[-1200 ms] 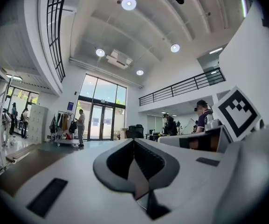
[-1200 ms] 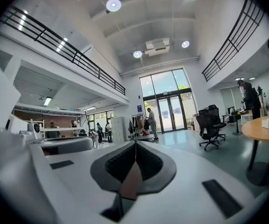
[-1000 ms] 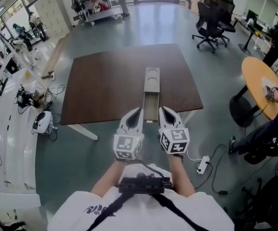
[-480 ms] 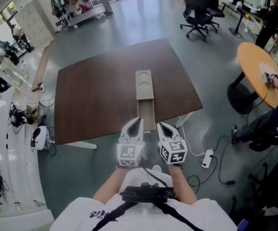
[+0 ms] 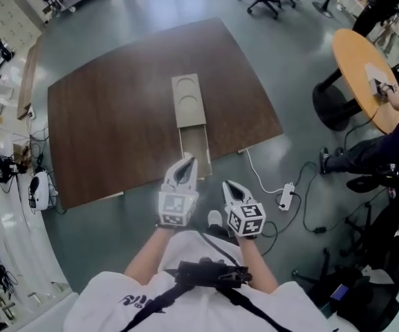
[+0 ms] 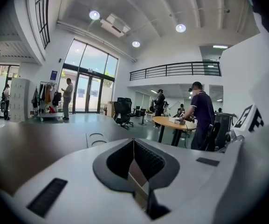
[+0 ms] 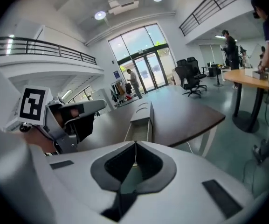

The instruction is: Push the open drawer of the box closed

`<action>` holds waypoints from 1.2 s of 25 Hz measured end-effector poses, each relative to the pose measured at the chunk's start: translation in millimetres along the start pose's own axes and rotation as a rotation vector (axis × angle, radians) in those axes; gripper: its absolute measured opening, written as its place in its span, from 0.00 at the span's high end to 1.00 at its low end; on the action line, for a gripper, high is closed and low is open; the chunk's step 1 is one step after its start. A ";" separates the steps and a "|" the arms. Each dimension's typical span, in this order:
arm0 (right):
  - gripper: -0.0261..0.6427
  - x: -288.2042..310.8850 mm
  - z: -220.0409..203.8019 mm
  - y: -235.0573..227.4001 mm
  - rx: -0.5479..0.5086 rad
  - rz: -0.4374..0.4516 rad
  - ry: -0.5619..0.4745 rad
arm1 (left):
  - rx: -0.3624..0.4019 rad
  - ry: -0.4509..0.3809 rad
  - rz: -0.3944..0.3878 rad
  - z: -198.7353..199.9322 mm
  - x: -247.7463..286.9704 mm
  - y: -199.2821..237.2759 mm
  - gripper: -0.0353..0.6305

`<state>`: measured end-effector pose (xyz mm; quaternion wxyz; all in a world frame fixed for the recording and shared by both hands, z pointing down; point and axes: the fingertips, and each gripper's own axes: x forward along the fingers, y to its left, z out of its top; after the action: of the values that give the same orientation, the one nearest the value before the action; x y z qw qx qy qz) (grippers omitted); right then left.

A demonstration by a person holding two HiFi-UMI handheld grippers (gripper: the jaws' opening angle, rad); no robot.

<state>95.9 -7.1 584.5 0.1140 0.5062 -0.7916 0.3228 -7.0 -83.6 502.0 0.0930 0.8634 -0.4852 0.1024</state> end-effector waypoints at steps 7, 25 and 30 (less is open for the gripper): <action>0.95 19.9 -50.8 -21.0 0.372 0.083 0.019 | -0.030 0.082 -0.016 -38.5 13.5 11.7 0.93; 0.95 90.5 -130.4 13.2 0.509 0.206 0.201 | -0.111 0.170 0.000 -92.2 1.5 38.3 0.93; 0.70 107.6 -134.0 16.8 0.477 0.209 0.234 | -0.125 0.174 0.017 -95.0 -3.1 49.8 0.93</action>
<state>11.9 3.2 734.9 0.0484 0.3936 -0.7226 0.5662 -59.4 -81.9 595.6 0.1878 0.8395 -0.4881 0.1473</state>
